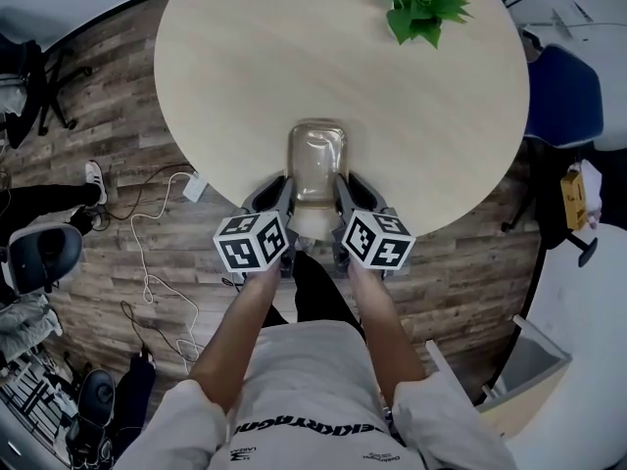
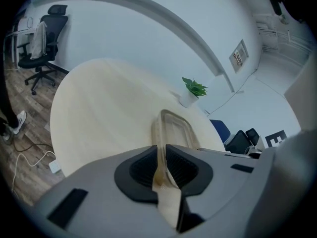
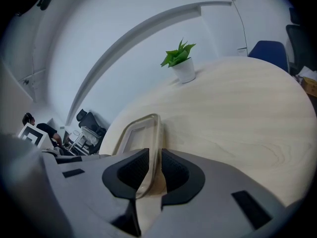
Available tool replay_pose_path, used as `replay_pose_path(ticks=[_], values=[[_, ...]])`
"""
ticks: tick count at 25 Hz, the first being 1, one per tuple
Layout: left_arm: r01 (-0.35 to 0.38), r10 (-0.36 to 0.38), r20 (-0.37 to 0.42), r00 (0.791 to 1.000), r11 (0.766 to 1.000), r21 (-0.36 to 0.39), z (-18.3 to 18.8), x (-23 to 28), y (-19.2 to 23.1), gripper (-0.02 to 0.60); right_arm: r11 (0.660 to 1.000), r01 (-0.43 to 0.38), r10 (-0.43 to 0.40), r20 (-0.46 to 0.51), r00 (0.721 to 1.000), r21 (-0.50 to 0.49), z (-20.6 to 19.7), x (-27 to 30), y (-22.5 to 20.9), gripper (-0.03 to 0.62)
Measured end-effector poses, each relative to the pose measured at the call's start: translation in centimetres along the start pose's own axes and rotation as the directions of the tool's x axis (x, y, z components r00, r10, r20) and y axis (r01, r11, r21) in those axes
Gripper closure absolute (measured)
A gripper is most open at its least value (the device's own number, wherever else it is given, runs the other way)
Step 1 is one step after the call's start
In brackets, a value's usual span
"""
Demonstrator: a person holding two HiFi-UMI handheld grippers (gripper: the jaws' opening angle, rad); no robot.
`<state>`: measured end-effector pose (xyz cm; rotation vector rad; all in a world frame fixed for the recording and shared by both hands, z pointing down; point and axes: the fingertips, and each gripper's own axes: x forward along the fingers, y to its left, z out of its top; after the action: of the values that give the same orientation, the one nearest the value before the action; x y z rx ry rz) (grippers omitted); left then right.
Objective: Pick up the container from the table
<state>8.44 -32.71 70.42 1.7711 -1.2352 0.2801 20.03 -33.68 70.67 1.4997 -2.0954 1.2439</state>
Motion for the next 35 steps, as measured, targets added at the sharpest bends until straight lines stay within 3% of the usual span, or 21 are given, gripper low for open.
replay_pose_path(ticks=[4,8,18,35], values=[[0.018,-0.018,-0.006,1.000,1.000,-0.018,0.1,0.0,-0.1,0.523,1.000,-0.015,0.015,0.001,1.000,0.009,0.2,-0.1,0.1,0.497],[0.014,-0.014,-0.015,1.000,1.000,0.010,0.1,-0.5,-0.1,0.528,1.000,-0.025,0.025,0.014,1.000,0.005,0.5,-0.6,0.7,0.503],[0.046,-0.047,0.024,0.999,0.999,0.023,1.3,-3.9,-1.2,0.532,0.998,-0.060,0.061,0.060,0.996,-0.003,1.5,-3.3,3.5,0.510],[0.111,-0.136,0.129,0.982,0.977,0.182,4.7,-16.0,-6.4,0.532,0.996,-0.056,0.071,0.239,0.968,-0.069,3.7,-14.2,12.1,0.508]])
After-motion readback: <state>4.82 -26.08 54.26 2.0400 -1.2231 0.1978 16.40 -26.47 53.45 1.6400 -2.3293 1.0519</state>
